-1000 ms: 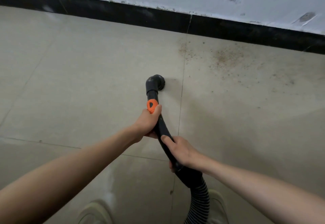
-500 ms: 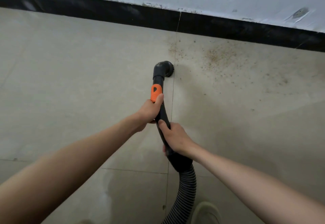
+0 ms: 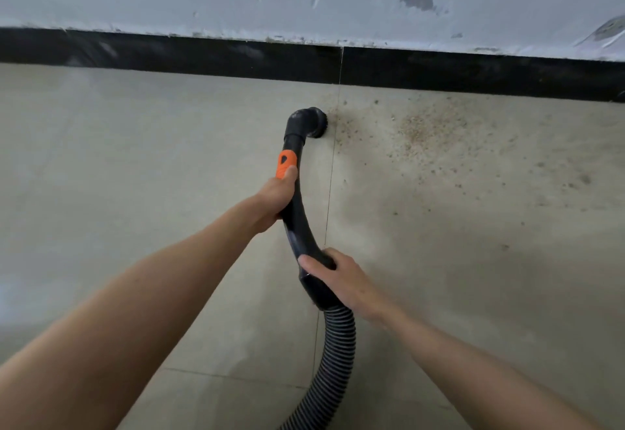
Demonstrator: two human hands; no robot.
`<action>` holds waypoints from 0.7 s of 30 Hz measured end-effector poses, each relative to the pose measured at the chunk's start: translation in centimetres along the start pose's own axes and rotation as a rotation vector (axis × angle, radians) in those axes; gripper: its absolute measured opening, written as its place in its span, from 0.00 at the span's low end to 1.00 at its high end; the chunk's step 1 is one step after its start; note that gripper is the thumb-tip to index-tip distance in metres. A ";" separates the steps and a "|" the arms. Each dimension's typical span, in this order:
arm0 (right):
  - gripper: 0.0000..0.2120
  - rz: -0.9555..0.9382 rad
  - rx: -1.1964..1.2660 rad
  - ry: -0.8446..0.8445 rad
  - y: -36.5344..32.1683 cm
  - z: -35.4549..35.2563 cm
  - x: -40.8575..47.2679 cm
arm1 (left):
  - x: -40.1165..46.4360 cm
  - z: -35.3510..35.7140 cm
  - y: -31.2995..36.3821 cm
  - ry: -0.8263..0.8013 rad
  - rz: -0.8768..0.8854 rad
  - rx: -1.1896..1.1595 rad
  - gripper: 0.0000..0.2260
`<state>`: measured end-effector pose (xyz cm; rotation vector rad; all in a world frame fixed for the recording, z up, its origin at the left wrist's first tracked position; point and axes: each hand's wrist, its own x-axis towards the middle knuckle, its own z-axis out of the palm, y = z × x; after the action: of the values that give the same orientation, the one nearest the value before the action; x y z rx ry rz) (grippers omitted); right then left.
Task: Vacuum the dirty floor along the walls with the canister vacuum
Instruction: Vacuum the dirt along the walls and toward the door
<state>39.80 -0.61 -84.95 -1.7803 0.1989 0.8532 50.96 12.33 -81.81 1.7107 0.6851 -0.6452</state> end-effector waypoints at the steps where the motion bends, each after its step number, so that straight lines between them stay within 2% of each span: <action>1: 0.18 -0.011 0.050 0.038 0.4 0.2 -0.4 | 0.2 0.0 0.0 0.009 -0.002 0.007 0.27; 3: 0.15 -0.041 0.109 0.161 0.1 0.6 -0.9 | 0.1 0.1 0.3 0.031 -0.009 0.022 0.26; 5: 0.16 -0.054 0.140 0.212 -0.8 0.6 -1.2 | -0.2 0.3 1.3 0.044 -0.018 0.007 0.25; 9: 0.17 -0.049 0.156 0.180 -3.6 -2.2 -0.9 | -0.9 0.8 3.8 0.037 -0.066 -0.077 0.28; 12: 0.19 -0.060 0.101 0.171 -6.0 -5.1 -0.1 | -0.7 1.4 4.3 -0.015 -0.087 -0.216 0.32; 14: 0.19 -0.042 0.112 0.173 -6.7 -6.3 0.7 | -0.2 2.1 4.4 -0.043 -0.078 -0.328 0.32; 21: 0.19 -0.066 0.176 0.185 -6.8 -7.1 4.3 | 4.4 3.5 5.6 0.150 0.060 -0.225 0.31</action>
<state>49.64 -3.09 -81.48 -1.6901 0.3233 0.6050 57.82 8.31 -82.14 1.5737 0.7781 -0.3854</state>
